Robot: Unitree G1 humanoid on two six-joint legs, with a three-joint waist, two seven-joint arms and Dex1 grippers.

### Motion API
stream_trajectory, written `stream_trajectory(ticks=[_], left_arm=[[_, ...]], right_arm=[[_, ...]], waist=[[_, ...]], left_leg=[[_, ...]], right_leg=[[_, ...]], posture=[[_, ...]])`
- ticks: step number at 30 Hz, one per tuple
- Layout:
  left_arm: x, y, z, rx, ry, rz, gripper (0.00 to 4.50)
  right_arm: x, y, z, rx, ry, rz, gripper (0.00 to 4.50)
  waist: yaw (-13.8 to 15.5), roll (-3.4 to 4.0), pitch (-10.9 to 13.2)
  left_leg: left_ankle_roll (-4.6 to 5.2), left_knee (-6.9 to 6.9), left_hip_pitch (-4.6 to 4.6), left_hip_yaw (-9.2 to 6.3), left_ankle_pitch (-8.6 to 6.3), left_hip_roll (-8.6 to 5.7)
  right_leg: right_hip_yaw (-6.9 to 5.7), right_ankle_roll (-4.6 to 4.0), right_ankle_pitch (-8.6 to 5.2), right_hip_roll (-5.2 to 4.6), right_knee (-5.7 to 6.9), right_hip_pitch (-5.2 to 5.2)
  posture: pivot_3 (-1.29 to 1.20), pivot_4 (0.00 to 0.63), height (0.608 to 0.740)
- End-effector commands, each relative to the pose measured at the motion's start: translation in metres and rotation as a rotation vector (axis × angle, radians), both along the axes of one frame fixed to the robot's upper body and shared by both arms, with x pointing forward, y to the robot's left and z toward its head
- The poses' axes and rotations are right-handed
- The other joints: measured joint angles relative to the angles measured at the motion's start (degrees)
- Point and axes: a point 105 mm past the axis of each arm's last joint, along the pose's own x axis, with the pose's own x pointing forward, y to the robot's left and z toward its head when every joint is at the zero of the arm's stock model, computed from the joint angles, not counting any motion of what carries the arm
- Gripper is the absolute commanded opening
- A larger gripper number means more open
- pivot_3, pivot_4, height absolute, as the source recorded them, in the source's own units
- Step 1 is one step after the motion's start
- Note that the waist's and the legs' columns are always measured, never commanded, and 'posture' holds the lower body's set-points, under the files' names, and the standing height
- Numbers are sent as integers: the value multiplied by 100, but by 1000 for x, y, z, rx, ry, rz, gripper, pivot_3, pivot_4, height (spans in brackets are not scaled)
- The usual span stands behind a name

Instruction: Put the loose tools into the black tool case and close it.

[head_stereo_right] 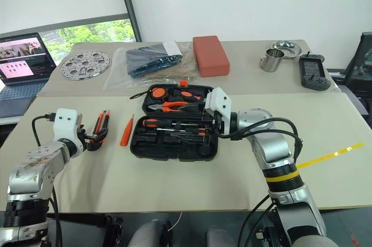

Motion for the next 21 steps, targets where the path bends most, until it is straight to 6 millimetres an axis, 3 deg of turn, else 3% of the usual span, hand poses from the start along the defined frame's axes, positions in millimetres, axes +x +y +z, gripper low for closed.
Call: stream_trajectory(ticks=[1,4,7,10,21], left_arm=[[14,-14,25,40,-95,-56,4500],[18,-36,26,-4,-104,-108,4500],[18,-68,17,-58,-75,-165,4500],[14,-84,3,-73,-21,-184,4500],[15,-84,-17,-53,63,-80,4500]], right_arm=[[-1,0,14,17,-71,-4,4485],[-1,-1,13,19,-72,-11,4485],[1,-6,14,18,-72,-32,4485],[2,-9,13,10,-75,-44,4485],[1,-16,9,-26,-58,-46,4485]], waist=[[2,0,0],[-3,0,0],[-6,0,0],[-12,-2,0],[-3,-1,0]], left_leg=[[0,0,-1,0,0,-1],[0,-1,-1,0,0,-3],[0,-1,-1,2,0,-3],[-2,2,-4,0,2,-4],[-7,2,12,-3,5,-12]], right_leg=[[-1,0,0,0,0,0],[0,0,0,0,-1,1],[2,0,0,1,-1,1],[2,0,0,4,-1,1],[8,1,0,2,-2,14]], posture=[[0,150,740],[0,150,740],[0,150,740],[0,150,740],[0,150,740]])
